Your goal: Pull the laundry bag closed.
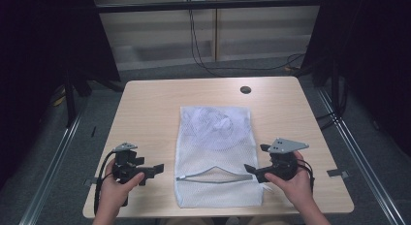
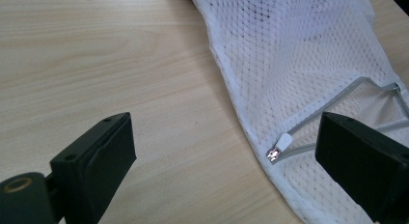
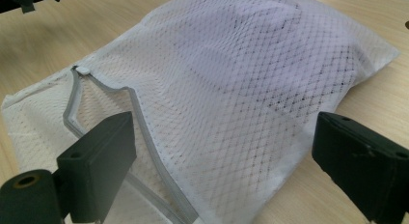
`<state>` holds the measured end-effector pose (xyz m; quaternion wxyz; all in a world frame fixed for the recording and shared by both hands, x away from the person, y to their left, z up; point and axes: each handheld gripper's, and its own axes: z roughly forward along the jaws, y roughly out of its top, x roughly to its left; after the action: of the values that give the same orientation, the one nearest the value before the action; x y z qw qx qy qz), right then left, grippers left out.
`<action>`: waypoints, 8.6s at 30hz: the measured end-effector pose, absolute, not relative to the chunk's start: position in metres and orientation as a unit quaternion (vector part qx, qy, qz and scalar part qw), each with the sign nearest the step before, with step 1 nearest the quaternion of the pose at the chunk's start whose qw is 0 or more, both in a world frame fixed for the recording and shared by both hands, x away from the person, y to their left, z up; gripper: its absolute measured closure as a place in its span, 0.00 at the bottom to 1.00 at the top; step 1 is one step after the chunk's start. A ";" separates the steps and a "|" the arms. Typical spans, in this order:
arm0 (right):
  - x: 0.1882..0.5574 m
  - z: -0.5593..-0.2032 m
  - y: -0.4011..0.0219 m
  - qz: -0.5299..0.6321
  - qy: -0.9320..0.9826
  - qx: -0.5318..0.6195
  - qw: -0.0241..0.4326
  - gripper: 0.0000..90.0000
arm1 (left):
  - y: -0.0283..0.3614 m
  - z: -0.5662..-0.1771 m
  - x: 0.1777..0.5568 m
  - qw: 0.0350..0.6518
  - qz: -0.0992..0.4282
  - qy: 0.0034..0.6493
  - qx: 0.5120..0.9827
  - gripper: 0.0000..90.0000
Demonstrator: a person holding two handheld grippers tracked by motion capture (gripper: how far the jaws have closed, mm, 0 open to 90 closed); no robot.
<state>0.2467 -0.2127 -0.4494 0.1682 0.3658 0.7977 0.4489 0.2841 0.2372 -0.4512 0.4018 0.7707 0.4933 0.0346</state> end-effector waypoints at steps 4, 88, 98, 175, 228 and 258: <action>0.246 -0.449 -0.212 0.455 0.797 0.361 0.166 0.10 | 0.236 -0.451 0.285 0.402 0.034 0.490 0.773 0.07; 0.279 -0.473 -0.042 0.461 0.856 0.232 0.038 0.69 | 0.237 -0.451 0.283 0.408 0.021 0.492 0.769 0.08; 0.284 -0.478 -0.034 0.448 0.861 0.240 0.024 0.70 | 0.241 -0.451 0.282 0.409 0.023 0.496 0.766 0.08; 0.285 -0.470 -0.030 0.454 0.847 0.276 -0.025 0.97 | 0.209 -0.471 0.282 0.414 -0.092 0.437 0.793 0.04; 0.285 -0.458 -0.048 0.501 0.817 0.284 -0.031 0.96 | 0.174 -0.472 0.286 0.422 -0.134 0.403 0.801 0.69; 0.290 -0.459 -0.049 0.514 0.803 0.293 -0.066 0.81 | 0.172 -0.465 0.285 0.415 -0.113 0.390 0.814 0.97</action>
<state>0.2900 -0.0491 -0.4594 -0.0662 0.2930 0.8034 0.5142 0.2853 0.1722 -0.4650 0.4150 0.8140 0.3903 -0.1130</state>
